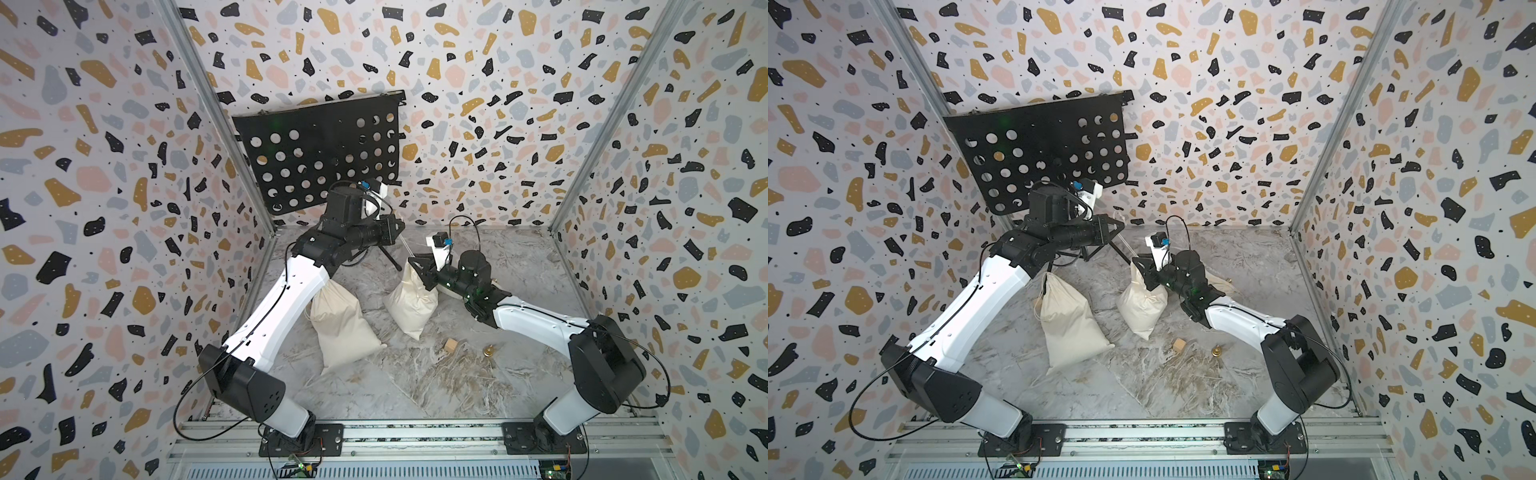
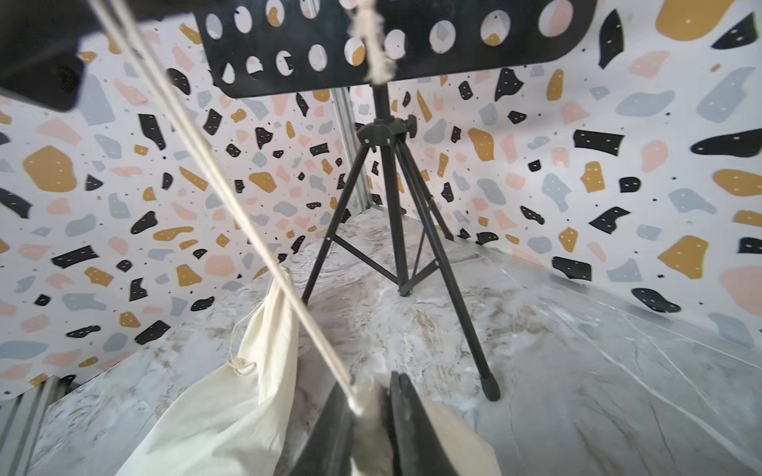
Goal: Close the soil bag
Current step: Frap the soil bag at the center of the board.
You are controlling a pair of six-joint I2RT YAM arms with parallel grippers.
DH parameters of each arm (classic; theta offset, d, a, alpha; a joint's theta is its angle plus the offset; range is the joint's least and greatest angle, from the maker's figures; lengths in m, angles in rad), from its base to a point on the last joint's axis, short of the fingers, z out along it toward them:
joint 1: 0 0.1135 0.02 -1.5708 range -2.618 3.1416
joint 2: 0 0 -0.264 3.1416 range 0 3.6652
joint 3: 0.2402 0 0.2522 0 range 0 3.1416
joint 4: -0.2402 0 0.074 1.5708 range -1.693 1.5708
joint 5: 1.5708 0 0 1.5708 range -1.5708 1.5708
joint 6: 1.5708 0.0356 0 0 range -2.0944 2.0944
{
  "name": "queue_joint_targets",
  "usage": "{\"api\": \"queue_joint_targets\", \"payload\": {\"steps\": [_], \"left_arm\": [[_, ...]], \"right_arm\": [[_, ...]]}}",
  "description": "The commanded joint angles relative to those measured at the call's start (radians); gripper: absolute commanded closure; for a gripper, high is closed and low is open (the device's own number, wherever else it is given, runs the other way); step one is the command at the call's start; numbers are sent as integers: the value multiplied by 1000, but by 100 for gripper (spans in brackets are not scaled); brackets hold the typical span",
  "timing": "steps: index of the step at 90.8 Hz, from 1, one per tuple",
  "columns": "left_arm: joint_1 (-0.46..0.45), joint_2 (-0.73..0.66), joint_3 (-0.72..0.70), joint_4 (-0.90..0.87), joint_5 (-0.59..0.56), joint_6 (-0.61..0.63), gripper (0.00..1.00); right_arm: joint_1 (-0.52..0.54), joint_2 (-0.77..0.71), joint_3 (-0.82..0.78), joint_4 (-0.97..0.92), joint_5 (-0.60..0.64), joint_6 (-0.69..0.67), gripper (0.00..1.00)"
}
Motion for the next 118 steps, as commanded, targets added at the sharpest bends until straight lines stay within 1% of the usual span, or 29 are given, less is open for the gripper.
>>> {"api": "queue_joint_targets", "payload": {"steps": [1,6,9,13,17,25,36,47,58,73,79,86,99,110,118], "left_arm": [[49,-189,165,498,-30,-29,100],[49,-212,136,513,-25,-38,100],[48,-224,115,519,-20,-41,100],[49,-240,83,526,-9,-48,100],[50,-253,40,536,4,-59,100],[38,-275,-96,595,25,-101,100],[16,-282,-286,678,5,-149,100],[7,-264,-410,721,-29,-176,100],[-10,-216,-456,729,-47,-178,100],[-43,-165,-469,755,-40,-194,100],[-47,-167,-467,759,-38,-196,100],[-48,-188,-472,769,-49,-201,100],[-61,-238,-455,760,-49,-197,100],[-73,-266,-434,737,-49,-179,100],[-83,-269,-427,735,-46,-177,100]], "right_arm": [[-41,112,-107,-546,253,-7,78],[-41,99,-105,-555,281,-16,77],[-41,80,-103,-560,278,-29,75],[-41,50,-101,-553,242,-50,72],[-41,2,-98,-532,181,-61,69],[-29,-90,-63,-494,74,-72,64],[18,-162,51,-530,53,-145,58],[33,-214,91,-519,34,-157,48],[48,-257,105,-527,31,-169,34],[86,-301,119,-513,39,-164,24],[103,-301,137,-495,57,-162,22],[122,-282,159,-460,131,-152,22],[130,-229,184,-358,251,-126,27],[133,-189,206,-282,264,-130,31],[134,-165,237,-282,236,-124,34]]}}
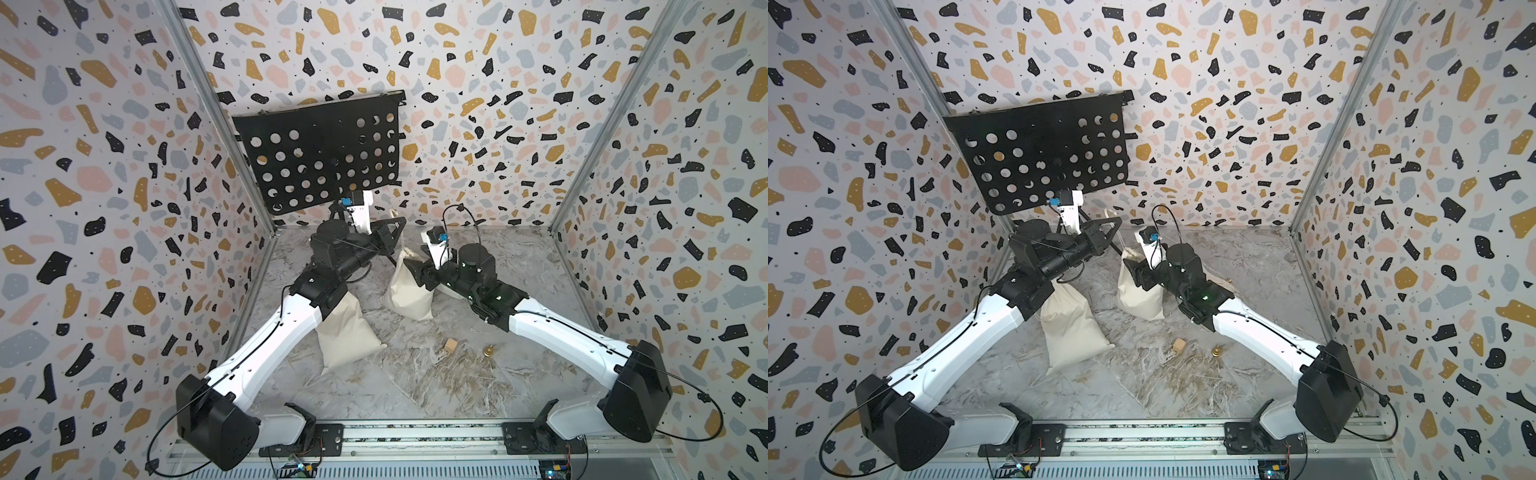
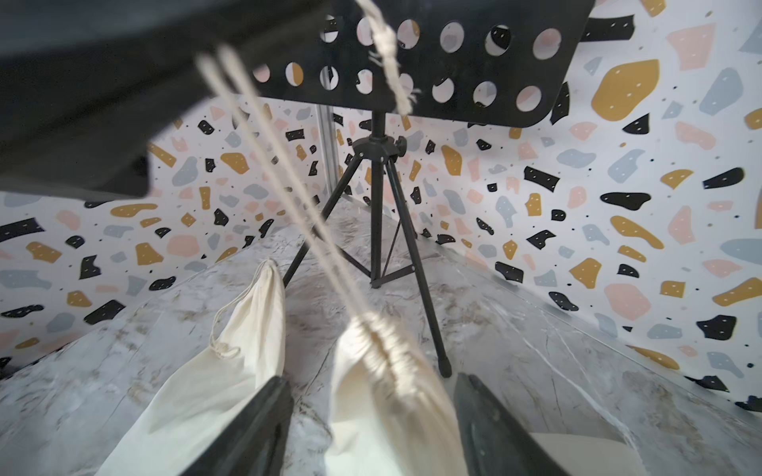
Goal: Close the soil bag
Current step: Frap the soil bag at the center of the board.
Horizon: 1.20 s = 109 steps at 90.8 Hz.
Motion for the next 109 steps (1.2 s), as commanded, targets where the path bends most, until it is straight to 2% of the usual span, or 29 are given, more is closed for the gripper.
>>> {"api": "queue_joint_targets", "payload": {"steps": [1,24,42,56,70,77,90,103,109], "left_arm": [[-16,-26,41,60,-1,16,100],[-46,-18,69,40,7,30,100],[-49,-18,81,22,-6,40,100],[-53,-20,91,19,-7,41,100],[-62,-22,104,7,-11,48,100],[-64,-25,111,4,-10,50,100],[-66,-40,133,8,-18,48,100],[-66,-108,195,-49,-97,108,100],[-63,-147,234,-88,-142,148,100]], "right_arm": [[4,13,66,69,12,16,34],[12,3,90,39,-55,14,36],[13,-67,53,32,-59,10,34],[21,-45,90,17,-101,9,34],[29,11,145,3,-101,12,39],[35,43,165,-7,-89,13,45],[34,94,155,-31,25,0,69],[22,130,-28,38,231,-45,78],[-16,160,-130,84,275,-17,80]]}}
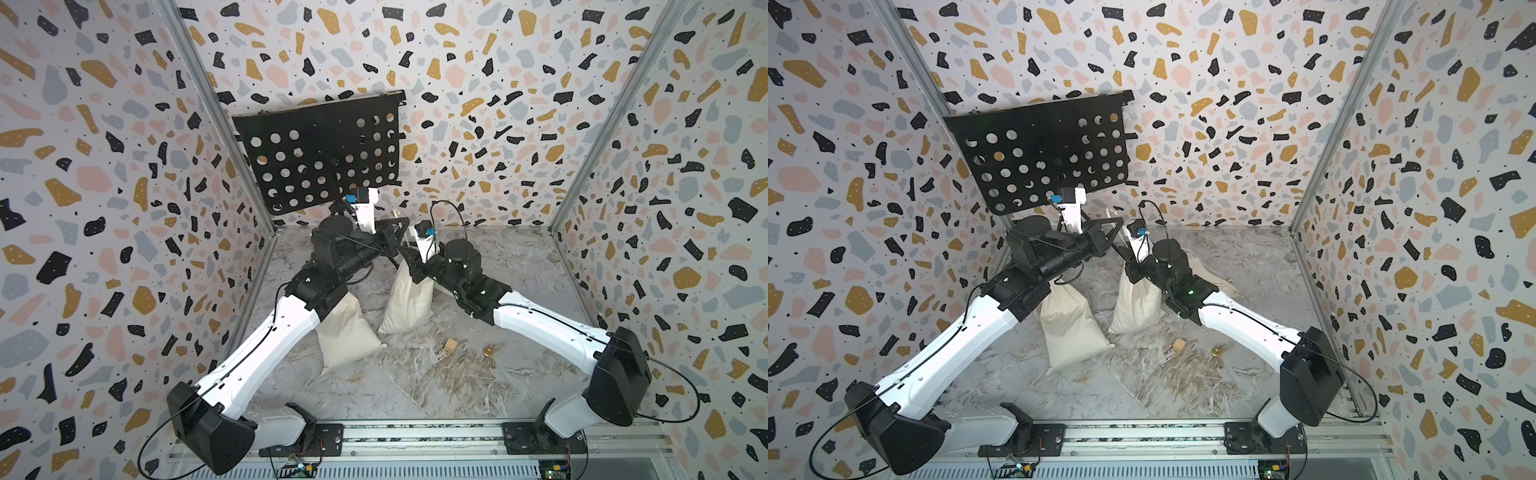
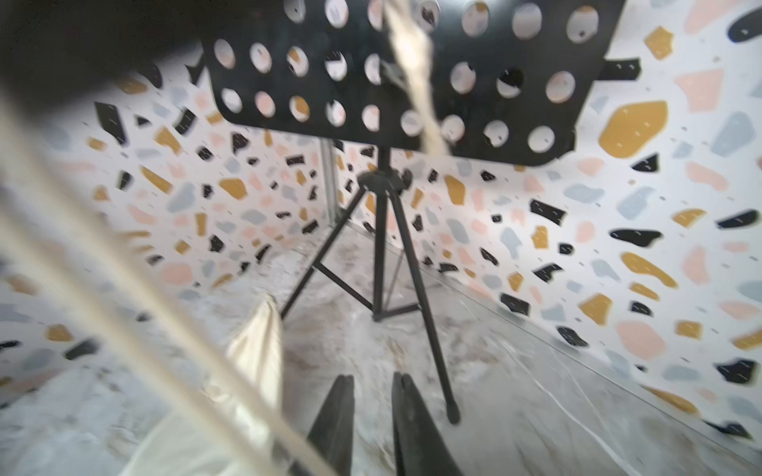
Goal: Close the soil bag
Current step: Frap the soil bag at the center of the board.
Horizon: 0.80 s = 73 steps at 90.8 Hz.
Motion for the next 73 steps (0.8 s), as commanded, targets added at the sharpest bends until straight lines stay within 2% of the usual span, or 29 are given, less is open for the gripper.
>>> {"api": "queue_joint_targets", "payload": {"steps": [1,9,20,48,59,73], "left_arm": [[-6,-131,138,110,-64,81,100],[16,-161,198,74,-85,107,100],[71,-193,248,53,-88,113,100],[142,-261,345,-40,-166,203,100],[145,-257,304,-42,-164,192,100],[153,-260,160,-31,-192,162,100]], "right_arm": [[-56,66,-176,-13,189,8,81],[-109,126,-270,12,211,47,82],[-177,174,-317,17,224,56,82],[-293,156,-251,-75,226,21,82],[-295,148,-199,-109,162,-38,79],[-294,169,-157,-152,144,-70,78]]}}
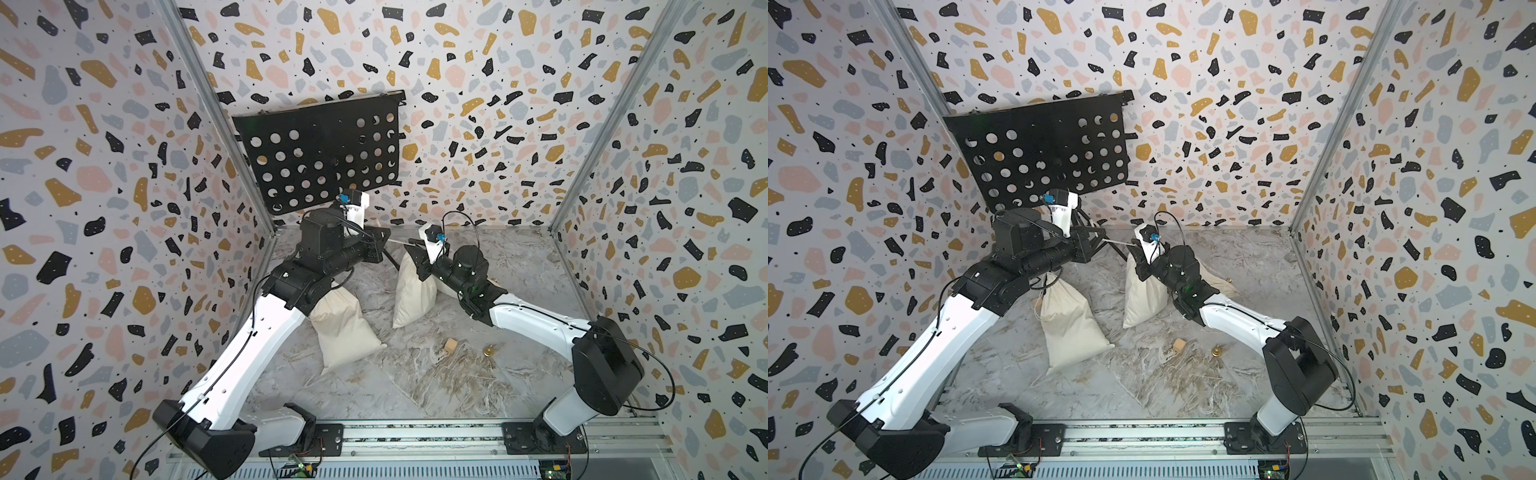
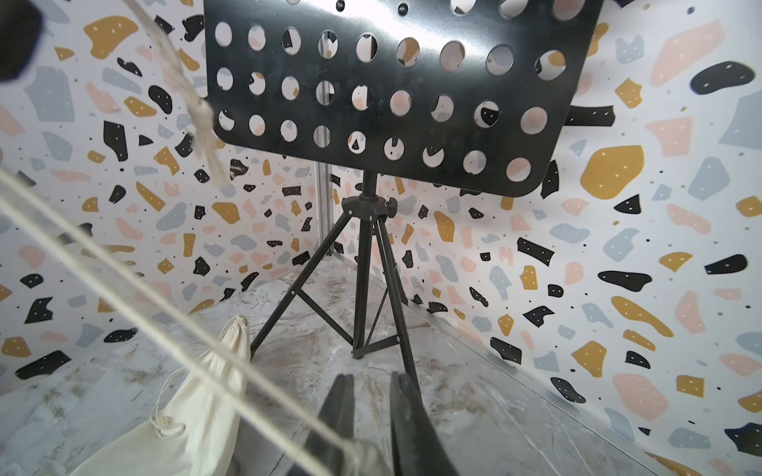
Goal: Close the soil bag
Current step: Frap the soil bag at the center of the board.
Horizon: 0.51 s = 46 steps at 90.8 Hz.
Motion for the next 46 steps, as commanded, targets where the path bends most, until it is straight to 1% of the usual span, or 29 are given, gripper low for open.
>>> {"api": "queue_joint_targets", "payload": {"steps": [1,6,10,21,28,38,46], "left_arm": [[73,-232,23,355,-138,-7,100],[74,-239,-34,364,-122,-24,100],[74,-238,-72,369,-110,-34,100],[74,-214,-174,417,-89,-100,100],[74,-187,-221,468,-43,-154,100],[74,-130,-219,496,35,-187,100],[71,-102,-196,491,68,-194,100]], "right_arm": [[-178,101,-67,-431,319,-17,78],[-177,110,-69,-446,321,-33,76],[-178,110,-77,-448,292,-42,75],[-170,71,-119,-370,51,-66,69],[-150,41,-98,-376,-34,-87,66],[-110,-23,-63,-384,-87,-122,59],[-84,-72,-39,-377,-145,-128,48]]}}
